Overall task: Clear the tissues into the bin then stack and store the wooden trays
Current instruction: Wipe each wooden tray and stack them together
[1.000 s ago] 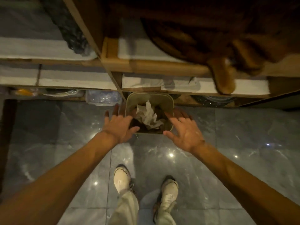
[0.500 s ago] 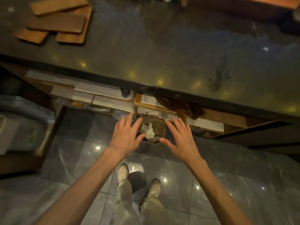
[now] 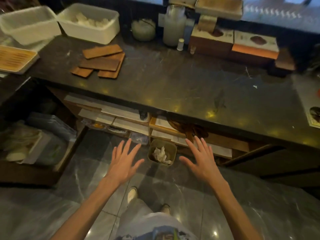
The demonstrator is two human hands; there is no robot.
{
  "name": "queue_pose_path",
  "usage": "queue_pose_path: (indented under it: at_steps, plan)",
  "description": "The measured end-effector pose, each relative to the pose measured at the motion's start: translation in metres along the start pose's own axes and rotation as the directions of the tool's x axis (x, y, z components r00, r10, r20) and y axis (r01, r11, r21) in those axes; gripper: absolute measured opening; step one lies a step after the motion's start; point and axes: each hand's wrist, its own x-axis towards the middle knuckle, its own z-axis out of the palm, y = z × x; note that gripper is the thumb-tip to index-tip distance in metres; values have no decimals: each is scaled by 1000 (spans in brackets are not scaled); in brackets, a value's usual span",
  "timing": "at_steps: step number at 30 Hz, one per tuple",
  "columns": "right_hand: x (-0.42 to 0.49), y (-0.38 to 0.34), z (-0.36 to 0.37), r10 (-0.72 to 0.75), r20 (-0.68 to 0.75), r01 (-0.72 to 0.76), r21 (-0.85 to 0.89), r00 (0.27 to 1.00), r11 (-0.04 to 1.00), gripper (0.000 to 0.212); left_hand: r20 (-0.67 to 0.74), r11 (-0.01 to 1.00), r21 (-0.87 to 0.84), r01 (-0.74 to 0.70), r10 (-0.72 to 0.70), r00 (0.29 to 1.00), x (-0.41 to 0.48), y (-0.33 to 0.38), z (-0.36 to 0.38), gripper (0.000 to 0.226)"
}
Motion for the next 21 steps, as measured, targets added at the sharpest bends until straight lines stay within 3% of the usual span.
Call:
queue_pose_path:
  at_steps: [3, 10, 21]
  plan:
    - [4, -12, -12, 1, -53, 1, 21, 999, 1000, 75, -49, 998, -32, -51, 49, 998, 2, -4, -13, 62]
    - [18, -50, -5, 74, -20, -72, 104, 997, 992, 74, -65, 993, -68, -101, 96, 993, 17, -36, -39, 62]
    - [99, -174, 28, 25, -25, -23, 91, 999, 996, 71, -132, 998, -59, -6, -2, 991, 61, -149, -109, 63]
